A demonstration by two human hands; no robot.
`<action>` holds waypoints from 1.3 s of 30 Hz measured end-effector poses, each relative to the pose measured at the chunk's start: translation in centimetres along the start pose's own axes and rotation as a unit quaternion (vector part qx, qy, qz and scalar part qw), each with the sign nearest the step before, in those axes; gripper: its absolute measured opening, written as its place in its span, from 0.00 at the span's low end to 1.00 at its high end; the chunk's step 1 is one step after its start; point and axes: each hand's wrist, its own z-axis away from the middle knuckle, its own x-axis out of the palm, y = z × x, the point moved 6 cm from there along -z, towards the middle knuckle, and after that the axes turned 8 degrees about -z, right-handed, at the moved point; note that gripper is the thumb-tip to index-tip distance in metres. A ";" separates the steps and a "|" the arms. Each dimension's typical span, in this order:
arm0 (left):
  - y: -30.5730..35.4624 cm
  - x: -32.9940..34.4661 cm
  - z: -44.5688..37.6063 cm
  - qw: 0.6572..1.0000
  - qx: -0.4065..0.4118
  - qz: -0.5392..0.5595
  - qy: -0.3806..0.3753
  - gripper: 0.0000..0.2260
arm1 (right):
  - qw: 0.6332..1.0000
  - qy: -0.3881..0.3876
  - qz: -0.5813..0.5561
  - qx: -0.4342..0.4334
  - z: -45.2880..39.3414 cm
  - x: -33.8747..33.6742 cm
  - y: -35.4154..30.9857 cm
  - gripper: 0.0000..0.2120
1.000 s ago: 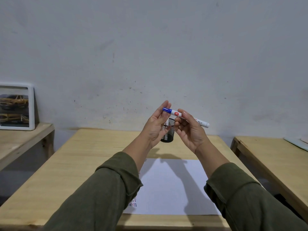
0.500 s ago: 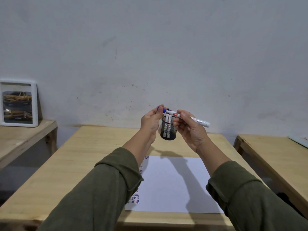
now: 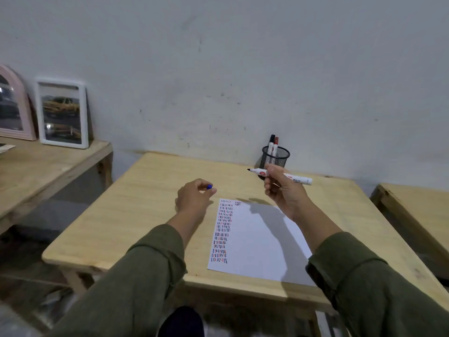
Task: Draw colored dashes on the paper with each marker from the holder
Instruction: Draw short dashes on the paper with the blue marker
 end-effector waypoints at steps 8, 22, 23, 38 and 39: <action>-3.0 0.6 0.2 0.995 0.021 -0.100 0.008 0.07 | 0.999 0.028 0.016 0.025 -0.7 0.2 3.3 0.06; -3.3 0.8 3.2 0.982 0.046 -0.179 -0.031 0.39 | 0.997 0.032 -0.024 0.066 0.6 -1.2 6.1 0.06; -3.4 0.9 3.7 0.975 0.050 -0.213 -0.035 0.41 | 0.997 0.033 -0.022 0.062 0.7 -1.4 6.3 0.05; -3.4 1.2 4.5 0.947 0.069 -0.314 -0.015 0.46 | 0.994 0.070 0.047 0.063 -1.1 -2.5 7.9 0.05; -3.4 1.2 4.5 0.947 0.069 -0.314 -0.015 0.46 | 0.994 0.072 0.048 0.059 -1.3 -2.5 7.9 0.05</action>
